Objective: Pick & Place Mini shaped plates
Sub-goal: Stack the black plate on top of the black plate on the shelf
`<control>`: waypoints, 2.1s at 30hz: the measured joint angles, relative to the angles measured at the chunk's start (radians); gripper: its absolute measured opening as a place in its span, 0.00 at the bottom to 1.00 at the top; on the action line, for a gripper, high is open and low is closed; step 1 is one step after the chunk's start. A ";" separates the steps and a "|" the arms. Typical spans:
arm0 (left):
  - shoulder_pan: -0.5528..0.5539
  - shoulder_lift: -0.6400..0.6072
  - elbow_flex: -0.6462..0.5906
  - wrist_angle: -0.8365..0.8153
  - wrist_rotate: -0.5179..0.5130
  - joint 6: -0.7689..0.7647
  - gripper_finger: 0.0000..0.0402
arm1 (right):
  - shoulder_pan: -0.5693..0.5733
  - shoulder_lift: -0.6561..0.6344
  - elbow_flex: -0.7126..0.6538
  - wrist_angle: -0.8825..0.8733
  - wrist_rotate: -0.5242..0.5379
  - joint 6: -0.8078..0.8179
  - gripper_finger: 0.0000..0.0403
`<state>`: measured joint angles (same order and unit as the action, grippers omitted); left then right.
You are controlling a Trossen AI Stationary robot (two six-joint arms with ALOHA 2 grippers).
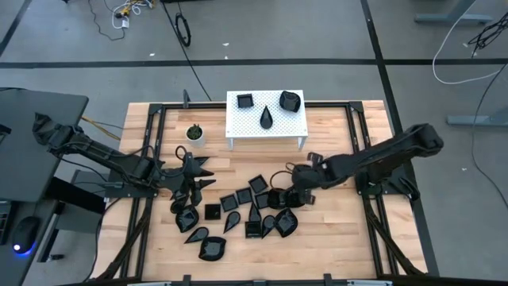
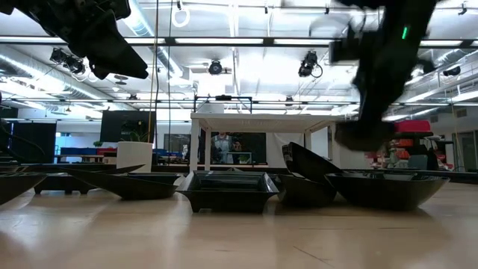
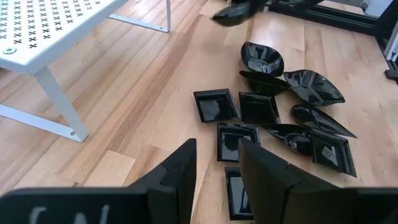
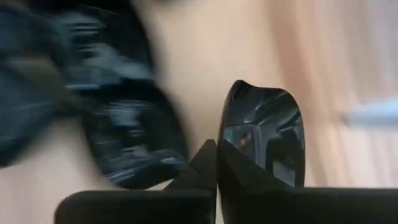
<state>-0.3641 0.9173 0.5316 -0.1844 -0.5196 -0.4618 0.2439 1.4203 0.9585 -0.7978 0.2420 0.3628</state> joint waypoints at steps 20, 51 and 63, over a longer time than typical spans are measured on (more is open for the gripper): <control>0.003 0.000 0.000 0.108 -0.088 0.193 0.31 | -0.518 -0.131 0.155 0.289 0.140 -1.678 0.01; 0.003 0.000 0.000 0.288 -0.168 0.319 0.31 | -0.743 0.028 0.154 0.307 0.143 -2.087 0.07; 0.003 0.000 0.000 0.273 -0.168 0.317 0.31 | -0.719 -0.004 0.154 0.343 0.217 -1.888 0.39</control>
<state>-0.3611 0.9173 0.5316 0.0888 -0.6880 -0.1448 -0.4746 1.4168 1.1122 -0.4544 0.4588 -1.5251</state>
